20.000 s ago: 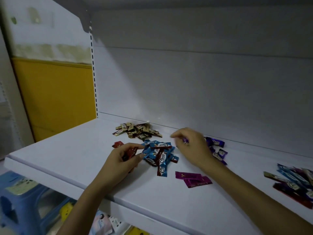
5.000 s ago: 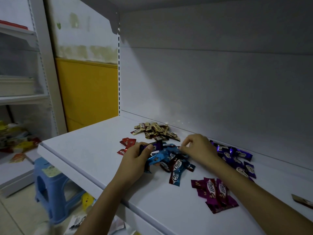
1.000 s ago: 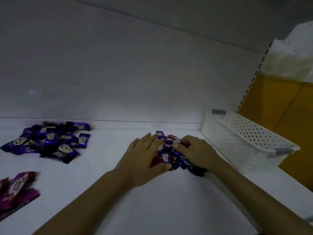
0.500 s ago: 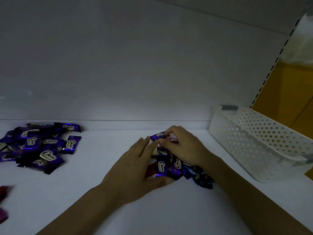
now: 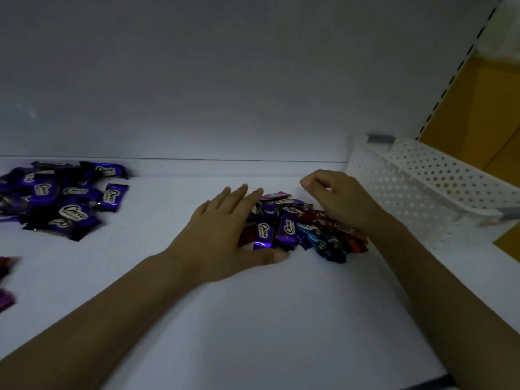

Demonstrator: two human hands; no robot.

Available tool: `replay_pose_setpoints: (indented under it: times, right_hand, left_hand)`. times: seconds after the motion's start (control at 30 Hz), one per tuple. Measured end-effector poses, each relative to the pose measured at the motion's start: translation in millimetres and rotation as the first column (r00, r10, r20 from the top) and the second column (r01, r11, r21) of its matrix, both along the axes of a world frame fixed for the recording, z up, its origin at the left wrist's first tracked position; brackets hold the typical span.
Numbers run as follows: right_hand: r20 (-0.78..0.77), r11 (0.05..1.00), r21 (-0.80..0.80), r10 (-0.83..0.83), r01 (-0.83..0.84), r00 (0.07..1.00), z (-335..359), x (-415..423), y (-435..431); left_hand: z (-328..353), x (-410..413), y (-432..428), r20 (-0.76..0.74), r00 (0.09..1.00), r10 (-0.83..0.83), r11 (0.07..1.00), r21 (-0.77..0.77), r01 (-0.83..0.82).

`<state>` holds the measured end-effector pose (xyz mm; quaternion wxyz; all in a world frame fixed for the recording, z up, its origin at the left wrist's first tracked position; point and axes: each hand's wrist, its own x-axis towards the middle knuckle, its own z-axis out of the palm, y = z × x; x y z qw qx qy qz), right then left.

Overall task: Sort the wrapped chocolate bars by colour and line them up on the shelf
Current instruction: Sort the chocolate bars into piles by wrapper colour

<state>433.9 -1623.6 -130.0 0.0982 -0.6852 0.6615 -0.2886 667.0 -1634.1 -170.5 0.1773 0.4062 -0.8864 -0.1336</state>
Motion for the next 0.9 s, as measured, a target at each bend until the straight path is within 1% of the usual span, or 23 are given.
replay_pose_setpoints:
  times: [0.07, 0.1, 0.13, 0.17, 0.2, 0.23, 0.27, 0.33, 0.4, 0.5, 0.6, 0.67, 0.73, 0.8, 0.83, 0.9]
  right_hand:
    - [0.029, 0.999, 0.028, -0.028, 0.027, 0.999, -13, 9, -5]
    - [0.065, 0.999, 0.017, -0.036, 0.035, 0.997, -17, 15, -7]
    - [0.155, 0.999, -0.01, -0.045, 0.047, 0.987, -19, 20, -8]
    - [0.298, 0.998, -0.029, -0.047, 0.058, 0.953, -18, 24, -10]
    - [0.453, 0.997, -0.03, -0.044, 0.065, 0.89, -17, 27, -10]
    - [0.573, 0.997, -0.024, -0.043, 0.069, 0.818, -16, 28, -11]
    - [0.64, 0.997, -0.017, -0.051, 0.081, 0.766, -15, 28, -12]
    - [0.706, 0.994, 0.001, -0.081, 0.113, 0.704, -15, 27, -15]
    - [0.737, 0.99, 0.021, -0.109, 0.138, 0.667, -15, 27, -18]
    - [0.723, 0.991, 0.01, -0.099, 0.133, 0.683, -17, 28, -23]
    - [0.679, 0.992, -0.024, -0.075, 0.125, 0.73, -19, 32, -26]
    - [0.664, 0.99, -0.035, -0.077, 0.135, 0.744, -18, 32, -27]
    - [0.65, 0.988, -0.045, -0.085, 0.15, 0.755, -17, 29, -29]
    - [0.642, 0.985, -0.057, -0.089, 0.163, 0.762, -17, 25, -30]
    - [0.633, 0.983, -0.06, -0.097, 0.173, 0.769, -18, 23, -30]
    - [0.585, 0.978, -0.071, -0.12, 0.198, 0.802, -20, 20, -30]
  left_hand:
    - [2, -9, -3, 0.015, 1.0, -0.005, 0.999, 0.048, 0.004]
    - [4, -16, -5, 0.024, 0.999, -0.023, 0.998, 0.063, 0.022]
    - [5, -26, -6, 0.037, 0.998, -0.055, 0.997, 0.062, 0.052]
    - [7, -35, -8, 0.05, 0.995, -0.088, 0.995, 0.051, 0.085]
    - [8, -44, -10, 0.056, 0.992, -0.113, 0.993, 0.041, 0.111]
    - [9, -51, -13, 0.06, 0.99, -0.129, 0.991, 0.031, 0.127]
    - [10, -55, -16, 0.071, 0.988, -0.138, 0.99, 0.012, 0.137]
    - [9, -58, -21, 0.113, 0.984, -0.136, 0.986, -0.081, 0.146]
    - [9, -56, -23, 0.133, 0.983, -0.125, 0.969, -0.195, 0.149]
    - [16, -56, -28, 0.173, 0.975, -0.14, 0.929, -0.318, 0.19]
    - [28, -60, -35, 0.309, 0.94, -0.144, 0.877, -0.4, 0.266]
    - [33, -63, -39, 0.424, 0.895, -0.142, 0.816, -0.461, 0.348]
    - [38, -64, -43, 0.49, 0.863, -0.126, 0.77, -0.5, 0.396]
    - [43, -61, -48, 0.469, 0.875, -0.12, 0.765, -0.517, 0.383]
    - [46, -59, -51, 0.432, 0.893, -0.126, 0.781, -0.512, 0.357]
    - [52, -51, -56, 0.284, 0.946, -0.157, 0.838, -0.469, 0.28]
